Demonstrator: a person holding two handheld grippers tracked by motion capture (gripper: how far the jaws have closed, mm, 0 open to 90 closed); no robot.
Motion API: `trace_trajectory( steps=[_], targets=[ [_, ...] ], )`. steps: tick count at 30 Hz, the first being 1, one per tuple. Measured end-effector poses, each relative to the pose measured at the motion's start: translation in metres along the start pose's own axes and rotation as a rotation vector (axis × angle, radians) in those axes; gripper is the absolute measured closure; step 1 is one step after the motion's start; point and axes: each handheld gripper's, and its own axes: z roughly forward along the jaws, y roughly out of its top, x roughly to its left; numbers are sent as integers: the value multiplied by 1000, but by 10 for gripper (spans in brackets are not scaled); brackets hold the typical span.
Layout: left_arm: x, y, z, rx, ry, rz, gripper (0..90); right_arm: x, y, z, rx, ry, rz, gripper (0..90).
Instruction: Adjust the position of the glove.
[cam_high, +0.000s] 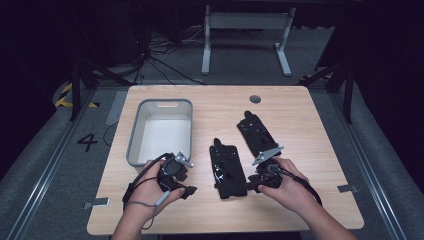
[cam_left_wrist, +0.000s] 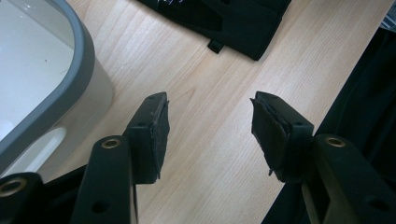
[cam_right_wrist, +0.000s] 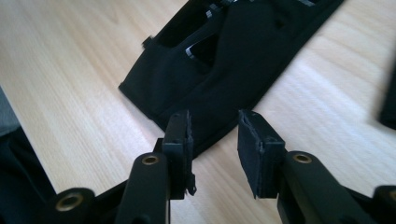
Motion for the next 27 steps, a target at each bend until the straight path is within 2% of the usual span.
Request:
trace_trajectory(
  steps=[4,6,7,8,15,18,22,24,25,26,27],
  targets=[
    [0,0,2,4,1,3,463,4,1,5,3,-2,-5,666],
    [-1,0,3,6,1,4,459,3,0,11,4,-20,30,618],
    [-1,0,3,6,1,4,457,3,0,11,4,-20,30,618],
    [-1,1,4,8,0,6,455,3,-1,14,3,-34,58,609],
    [-1,3,6,15,0,8,452,6,-2,21,-1,-49,98,548],
    [-2,4,8,17,-2,11,450,5,-4,27,3,-81,118,534],
    [-2,5,9,19,-4,13,449,6,-5,30,15,-87,118,535],
    [-2,5,10,20,-5,16,445,10,-6,33,24,-119,85,542],
    [-2,5,10,20,-5,16,444,10,-6,33,24,-119,85,542],
    [-2,5,10,20,-5,16,443,14,-6,34,22,-150,54,549],
    [-2,5,10,20,-5,16,442,14,-6,34,22,-150,54,549]
  ],
)
